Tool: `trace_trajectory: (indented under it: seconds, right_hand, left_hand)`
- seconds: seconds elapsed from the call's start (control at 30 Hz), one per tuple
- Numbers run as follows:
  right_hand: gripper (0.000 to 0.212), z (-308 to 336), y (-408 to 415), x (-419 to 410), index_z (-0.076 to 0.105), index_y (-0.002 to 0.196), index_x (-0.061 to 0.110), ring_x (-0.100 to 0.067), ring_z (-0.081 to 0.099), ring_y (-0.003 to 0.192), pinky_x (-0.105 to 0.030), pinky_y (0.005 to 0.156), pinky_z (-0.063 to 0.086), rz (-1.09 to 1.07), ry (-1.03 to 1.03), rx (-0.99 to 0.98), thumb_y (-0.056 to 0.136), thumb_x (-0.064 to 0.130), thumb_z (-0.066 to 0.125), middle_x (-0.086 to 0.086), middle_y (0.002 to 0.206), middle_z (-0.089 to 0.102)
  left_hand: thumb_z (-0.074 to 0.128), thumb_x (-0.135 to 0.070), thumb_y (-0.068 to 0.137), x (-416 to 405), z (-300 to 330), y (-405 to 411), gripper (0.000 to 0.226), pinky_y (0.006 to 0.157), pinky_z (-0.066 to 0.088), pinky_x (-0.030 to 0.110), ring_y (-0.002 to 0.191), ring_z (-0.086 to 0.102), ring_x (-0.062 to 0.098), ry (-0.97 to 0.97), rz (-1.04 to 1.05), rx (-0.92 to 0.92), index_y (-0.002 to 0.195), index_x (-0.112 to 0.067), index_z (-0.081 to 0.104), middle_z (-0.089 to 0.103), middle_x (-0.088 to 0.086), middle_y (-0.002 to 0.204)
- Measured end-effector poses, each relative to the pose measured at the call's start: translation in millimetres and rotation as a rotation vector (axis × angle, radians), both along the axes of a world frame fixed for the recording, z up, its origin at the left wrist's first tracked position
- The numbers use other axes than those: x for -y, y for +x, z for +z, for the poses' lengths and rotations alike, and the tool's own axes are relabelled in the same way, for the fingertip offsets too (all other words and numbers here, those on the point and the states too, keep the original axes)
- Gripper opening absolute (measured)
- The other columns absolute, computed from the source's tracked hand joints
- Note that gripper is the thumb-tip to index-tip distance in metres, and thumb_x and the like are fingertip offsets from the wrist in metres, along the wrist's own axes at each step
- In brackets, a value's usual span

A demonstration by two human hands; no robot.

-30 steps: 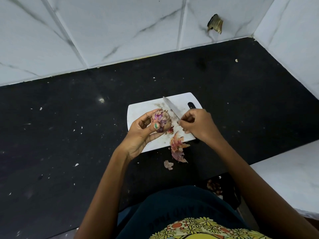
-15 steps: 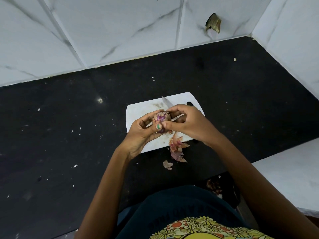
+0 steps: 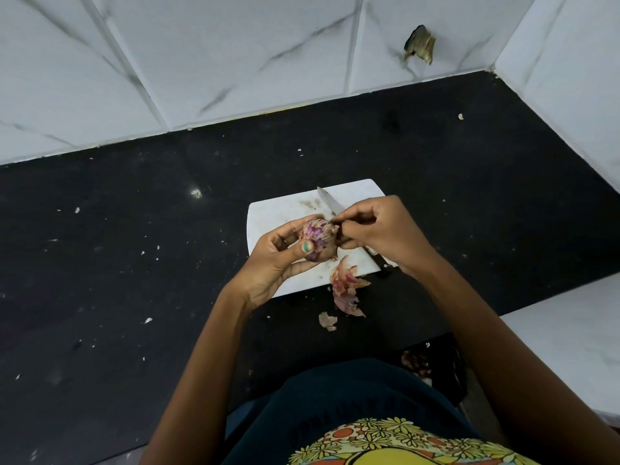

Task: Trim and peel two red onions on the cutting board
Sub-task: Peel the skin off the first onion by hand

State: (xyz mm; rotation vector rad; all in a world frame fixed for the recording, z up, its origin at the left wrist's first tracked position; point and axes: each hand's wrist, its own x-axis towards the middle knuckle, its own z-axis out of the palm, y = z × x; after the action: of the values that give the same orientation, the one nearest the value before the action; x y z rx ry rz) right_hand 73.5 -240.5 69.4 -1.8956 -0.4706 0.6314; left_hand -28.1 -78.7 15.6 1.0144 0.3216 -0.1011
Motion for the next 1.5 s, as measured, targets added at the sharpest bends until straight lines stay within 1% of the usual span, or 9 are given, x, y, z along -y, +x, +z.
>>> trace_trajectory:
  seconds: [0.2, 0.37, 0.53, 0.7, 0.9, 1.03, 1.17, 1.27, 1.5]
  right_hand:
    - [0.023, -0.8, -3.2, -2.0, 0.070, 0.097, 0.016, -0.008, 0.069, 0.083, -0.020, 0.069, 0.057, 0.069, -0.011, 0.011, 0.076, 0.020, 0.078, 0.001, 0.091, 0.071]
    - [0.021, -2.4, -0.8, -1.8, 0.072, 0.096, 0.009, -0.004, 0.069, 0.079, -0.014, 0.068, 0.053, 0.068, 0.027, 0.037, 0.076, 0.006, 0.076, 0.002, 0.087, 0.072]
    - [0.014, -6.1, 4.2, -1.1, 0.072, 0.092, 0.001, -0.025, 0.072, 0.077, -0.028, 0.068, 0.060, 0.013, 0.080, -0.034, 0.081, -0.005, 0.067, -0.012, 0.084, 0.072]
    - [0.010, -12.3, 4.0, -3.5, 0.071, 0.089, 0.002, -0.019, 0.071, 0.067, -0.024, 0.060, 0.059, -0.023, 0.078, -0.036, 0.083, -0.003, 0.065, -0.012, 0.081, 0.071]
    - [0.010, -37.5, 3.4, 5.4, 0.070, 0.091, 0.003, -0.018, 0.069, 0.074, -0.031, 0.070, 0.058, 0.067, -0.302, 0.093, 0.087, 0.007, 0.062, -0.006, 0.082, 0.070]
    - [0.028, -45.4, -3.6, 11.1, 0.066, 0.071, 0.002, -0.015, 0.055, 0.055, -0.030, 0.055, 0.040, 0.225, -0.516, 0.185, 0.093, 0.014, 0.053, 0.012, 0.057, 0.055]
    - [0.009, -38.8, -6.6, 10.5, 0.064, 0.084, 0.018, -0.004, 0.055, 0.061, -0.024, 0.060, 0.042, 0.196, -0.383, 0.137, 0.086, 0.010, 0.061, 0.010, 0.066, 0.058]
    - [0.027, -23.1, -9.1, 3.8, 0.059, 0.105, 0.027, -0.014, 0.066, 0.086, -0.028, 0.073, 0.055, 0.142, -0.107, -0.114, 0.084, 0.012, 0.067, 0.003, 0.095, 0.065]
    - [0.034, -12.7, -15.4, -8.6, 0.063, 0.108, 0.019, -0.021, 0.072, 0.081, -0.043, 0.076, 0.059, -0.010, 0.063, -0.127, 0.077, 0.025, 0.076, -0.001, 0.097, 0.069]
  left_hand:
    - [0.095, -0.038, 0.043, -2.1, 1.5, 2.6, 0.081, 0.080, 0.057, 0.030, 0.106, 0.066, 0.027, -0.008, 0.009, -0.003, 0.115, -0.016, 0.066, 0.067, 0.009, 0.118]
    - [0.095, -0.038, 0.044, -4.1, 0.2, 1.2, 0.082, 0.079, 0.058, 0.029, 0.103, 0.068, 0.025, -0.032, 0.003, -0.007, 0.116, -0.016, 0.065, 0.069, 0.007, 0.115]
    - [0.095, -0.037, 0.046, -4.9, 0.2, -1.3, 0.080, 0.076, 0.058, 0.028, 0.101, 0.068, 0.025, -0.082, -0.029, 0.002, 0.117, -0.015, 0.065, 0.067, 0.011, 0.118]
    - [0.093, -0.035, 0.050, -2.7, -0.7, -1.5, 0.081, 0.076, 0.058, 0.028, 0.101, 0.069, 0.025, -0.167, -0.040, 0.008, 0.120, -0.010, 0.061, 0.068, 0.012, 0.115]
    - [0.094, -0.039, 0.048, -1.5, -3.6, -1.4, 0.087, 0.077, 0.058, 0.030, 0.102, 0.068, 0.024, -0.253, 0.023, 0.012, 0.120, -0.005, 0.058, 0.069, 0.014, 0.113]
    - [0.094, -0.041, 0.046, 0.6, -3.5, -0.2, 0.086, 0.075, 0.059, 0.031, 0.101, 0.069, 0.022, -0.284, 0.082, 0.004, 0.115, -0.003, 0.059, 0.070, 0.014, 0.110]
    - [0.092, -0.052, 0.040, 3.8, -6.2, 2.0, 0.088, 0.074, 0.057, 0.026, 0.096, 0.069, 0.013, -0.212, 0.111, -0.043, 0.112, -0.010, 0.062, 0.072, 0.004, 0.104]
    - [0.091, -0.056, 0.040, 6.0, -7.1, 4.2, 0.091, 0.074, 0.055, 0.020, 0.091, 0.066, 0.008, -0.143, 0.128, -0.062, 0.116, -0.016, 0.062, 0.072, 0.000, 0.101]
    - [0.076, -0.026, 0.066, 7.8, 1.7, 5.8, 0.066, 0.070, 0.057, 0.020, 0.084, 0.069, 0.009, -0.148, 0.176, -0.054, 0.126, -0.005, 0.056, 0.072, 0.005, 0.098]
